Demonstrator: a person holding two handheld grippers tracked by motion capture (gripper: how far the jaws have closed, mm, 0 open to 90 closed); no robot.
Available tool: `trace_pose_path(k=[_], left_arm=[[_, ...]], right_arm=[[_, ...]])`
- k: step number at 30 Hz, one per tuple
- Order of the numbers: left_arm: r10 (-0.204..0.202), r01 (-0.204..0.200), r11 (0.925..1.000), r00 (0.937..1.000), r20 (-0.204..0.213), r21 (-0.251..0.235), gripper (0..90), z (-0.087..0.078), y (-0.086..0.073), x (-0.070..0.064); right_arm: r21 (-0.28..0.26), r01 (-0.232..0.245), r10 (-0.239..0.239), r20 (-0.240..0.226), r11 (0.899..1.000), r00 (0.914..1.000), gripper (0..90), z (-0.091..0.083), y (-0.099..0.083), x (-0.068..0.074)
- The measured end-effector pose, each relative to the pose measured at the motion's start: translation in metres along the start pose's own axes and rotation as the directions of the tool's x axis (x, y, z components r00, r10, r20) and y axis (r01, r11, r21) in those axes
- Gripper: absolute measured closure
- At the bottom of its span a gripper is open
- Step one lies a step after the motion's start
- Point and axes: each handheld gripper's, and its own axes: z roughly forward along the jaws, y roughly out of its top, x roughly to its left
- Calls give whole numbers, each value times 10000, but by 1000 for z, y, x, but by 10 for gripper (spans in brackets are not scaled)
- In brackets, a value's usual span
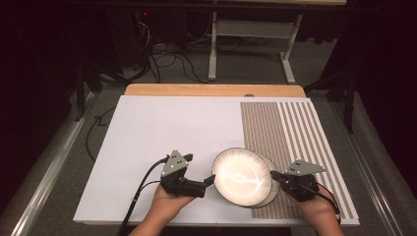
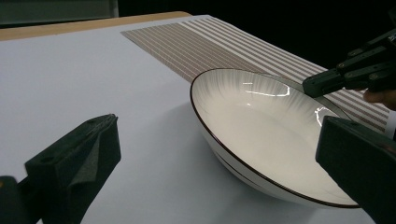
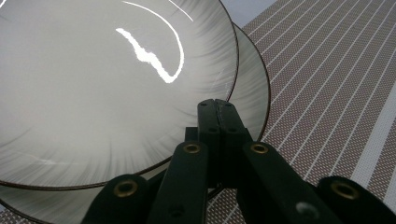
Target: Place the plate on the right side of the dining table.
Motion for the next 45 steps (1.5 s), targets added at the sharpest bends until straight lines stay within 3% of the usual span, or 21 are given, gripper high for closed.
trace_pose_path(k=[4, 9, 13, 17, 22, 25, 30, 34, 45], left_arm=[[-37, 37, 10000, 10000, 37, 56, 5, 2, -1, 0], [-177, 172, 9996, 9996, 216, 231, 6, 5, -2, 0], [-424, 401, 9977, 9983, 408, 545, 6, 11, -5, 0], [-933, 850, 9910, 9926, 779, 1035, 22, 19, -7, -1], [-1622, 1419, 9747, 9806, 1100, 1726, 88, 29, -10, -4], [-1909, 1664, 9643, 9759, 1055, 2061, 170, 34, -11, -5], [-2745, 2348, 9369, 9529, 1292, 2590, 287, 40, -10, -4], [-3072, 2645, 9189, 9453, 1101, 2926, 405, 45, -8, -7], [-3480, 3119, 8958, 9354, 630, 3166, 498, 45, -6, -6]], right_arm=[[107, -43, 45, -183, 9999, 9998, 900, 1, 0, 2], [186, 280, -274, -363, 9994, 9990, 900, 6, 3, 10], [198, 372, -362, -483, 9991, 9982, 900, 9, 5, 14], [211, 373, -362, -496, 9991, 9981, 900, 8, 5, 16], [208, 348, -337, -509, 9992, 9981, 900, 8, 5, 16], [207, 338, -327, -519, 9992, 9981, 900, 8, 5, 16], [190, 370, -360, -484, 9991, 9982, 900, 9, 5, 16], [211, 442, -432, -459, 9988, 9980, 900, 8, 5, 16], [175, 433, -426, -396, 9989, 9983, 900, 8, 6, 17]])
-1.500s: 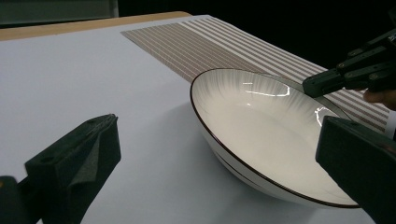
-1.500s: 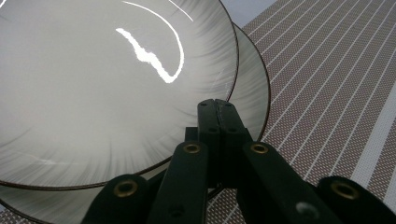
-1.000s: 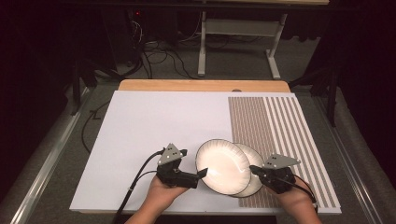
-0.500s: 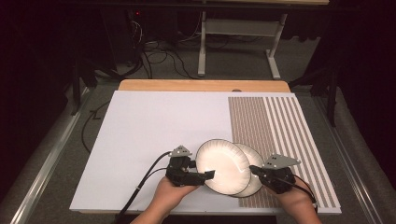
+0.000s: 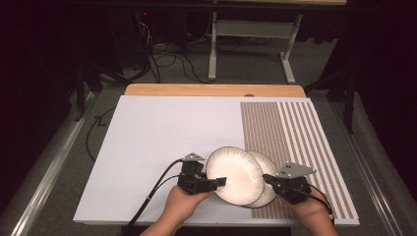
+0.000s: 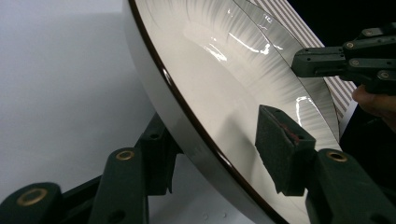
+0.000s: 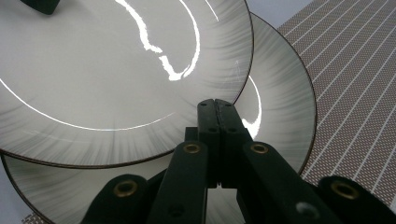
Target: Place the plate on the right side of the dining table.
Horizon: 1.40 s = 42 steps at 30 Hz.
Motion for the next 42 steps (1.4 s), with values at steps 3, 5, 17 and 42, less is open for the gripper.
trace_pose_path(k=[3, 5, 17, 42], left_arm=[[-155, 156, 9998, 9999, 37, -85, 525, 0, 0, 1], [-152, 152, 9998, 9999, 34, -125, 540, -1, 0, 1], [-527, 543, 9972, 9981, 327, -515, 612, -2, -1, 2], [-783, 918, 9852, 9923, 961, -1451, 719, -10, -4, 8]], right_arm=[[-96, -17, 18, 22, 10000, 10000, 900, -1, 0, 0], [-80, 24, -24, 63, 10000, 10000, 900, -2, 0, 0], [-339, -86, 89, 101, 9994, 9999, 900, -7, -1, -2], [-1723, -950, 1076, 657, 9805, 9920, 886, -34, -4, -22]])
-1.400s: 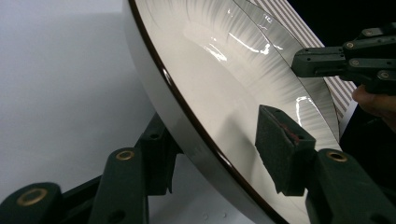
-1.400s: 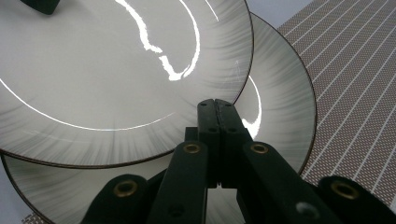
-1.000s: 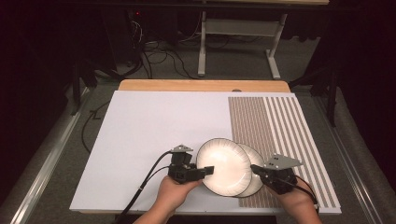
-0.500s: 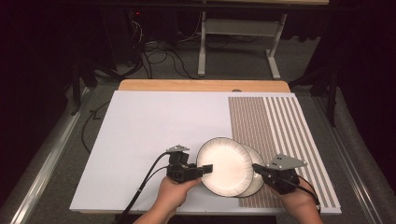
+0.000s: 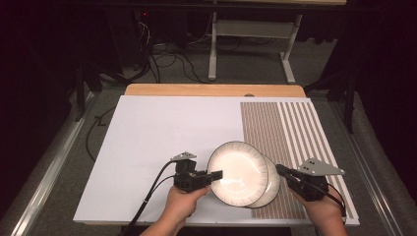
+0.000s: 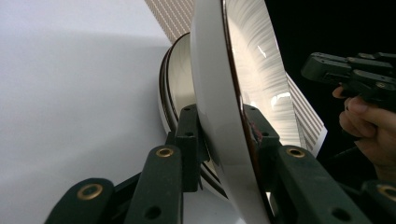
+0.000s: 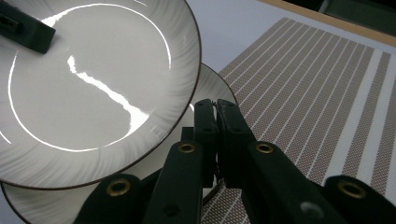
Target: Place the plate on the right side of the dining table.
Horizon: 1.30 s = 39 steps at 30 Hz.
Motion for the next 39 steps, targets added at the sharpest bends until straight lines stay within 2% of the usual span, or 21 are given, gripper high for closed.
trace_pose_path(k=[9, 11, 15, 19, 23, 25, 27, 29, 32, 36, 37, 39], left_arm=[[303, -299, 9969, 9995, 40, -724, 770, -10, 3, -3], [464, -454, 9947, 9989, 90, -923, 783, -13, 4, -3], [904, -917, 9886, 9958, -162, -1197, 792, -19, 6, -4], [1203, -1219, 9825, 9925, -202, -1409, 794, -24, 7, -2], [1491, -1520, 9730, 9884, -296, -1734, 795, -29, 7, 2], [1781, -1828, 9649, 9831, -414, -1884, 794, -33, 7, 3], [2012, -2072, 9576, 9783, -503, -1999, 794, -36, 7, 4], [2438, -2495, 9437, 9684, -529, -2174, 794, -39, 6, 5], [2899, -2966, 9278, 9550, -630, -2264, 794, -42, 5, 3], [3580, -3714, 9046, 9283, -1001, -2094, 789, -44, 5, -3], [3707, -3850, 9002, 9227, -1061, -2033, 787, -44, 5, -4], [3848, -3990, 8955, 9167, -1075, -1974, 786, -45, 5, -4]], right_arm=[[-459, -495, 503, 164, 9977, 9986, 795, -8, 1, -7], [-581, -610, 626, 262, 9964, 9977, 768, -10, 1, -8], [-803, -739, 779, 482, 9940, 9958, 689, -13, -1, -12], [-1220, -955, 1032, 586, 9879, 9929, 563, -16, -1, -15], [-1722, -1191, 1299, 532, 9778, 9901, 431, -21, -2, -18], [-1893, -1114, 1256, 644, 9756, 9900, 343, -22, -3, -18], [-1974, -1148, 1294, 628, 9736, 9896, 301, -23, -4, -19], [-2017, -1179, 1314, 550, 9723, 9898, 257, -24, -4, -19], [-2086, -1128, 1270, 559, 9715, 9903, 182, -24, -4, -17], [-2228, -1008, 1198, 736, 9696, 9901, 59, -24, -5, -15], [-2248, -1007, 1215, 803, 9692, 9893, 15, -24, -5, -15], [-2248, -1039, 1263, 877, 9689, 9881, 3, -23, -6, -14]])
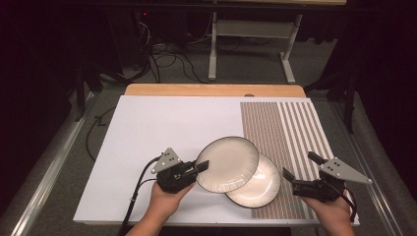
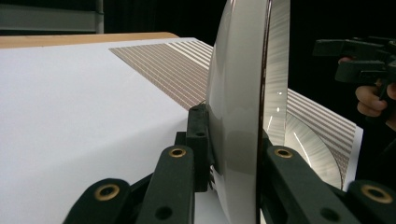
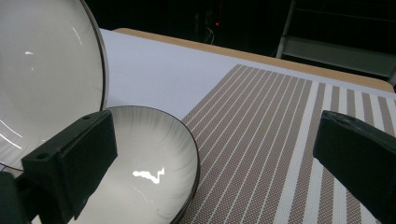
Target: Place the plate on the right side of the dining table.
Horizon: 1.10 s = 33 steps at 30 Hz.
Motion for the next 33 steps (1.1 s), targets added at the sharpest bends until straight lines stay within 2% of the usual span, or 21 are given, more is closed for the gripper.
trace_pose_path(k=[6, 11, 14, 17, 20, 24, 26, 30, 33], left_arm=[[390, -389, 9992, 9992, -53, 97, 783, -2, 1, -2], [685, -683, 9976, 9976, -89, 147, 782, -2, 3, -4], [728, -727, 9971, 9973, -57, 215, 783, -3, 3, -4], [719, -717, 9971, 9974, -43, 268, 783, -4, 3, -3], [705, -704, 9971, 9975, -37, 291, 782, -4, 3, -2], [750, -748, 9967, 9972, -44, 307, 780, -4, 3, -2], [770, -769, 9966, 9970, -26, 305, 780, -4, 3, -2], [806, -806, 9963, 9967, 4, 309, 780, -4, 3, -1], [844, -844, 9960, 9964, 18, 309, 780, -4, 3, -1]], right_arm=[[-15, -59, 59, 59, 10000, 10000, 3, -1, 0, -1], [45, 65, -64, -147, 10000, 9999, 4, 0, 1, 2], [-31, 273, -274, -280, 9996, 9992, 8, 1, 4, 6], [-258, 279, -290, -455, 9993, 9985, 26, 4, 6, 12], [-208, 267, -282, -750, 9994, 9968, 55, 10, 7, 18], [-117, 296, -309, -1295, 9995, 9911, 155, 21, 9, 29], [-83, 325, -334, -1513, 9994, 9879, 172, 27, 11, 36], [250, 467, -414, -1806, 9986, 9827, 262, 42, 12, 51], [565, 428, -307, -2007, 9975, 9792, 319, 55, 11, 56]])
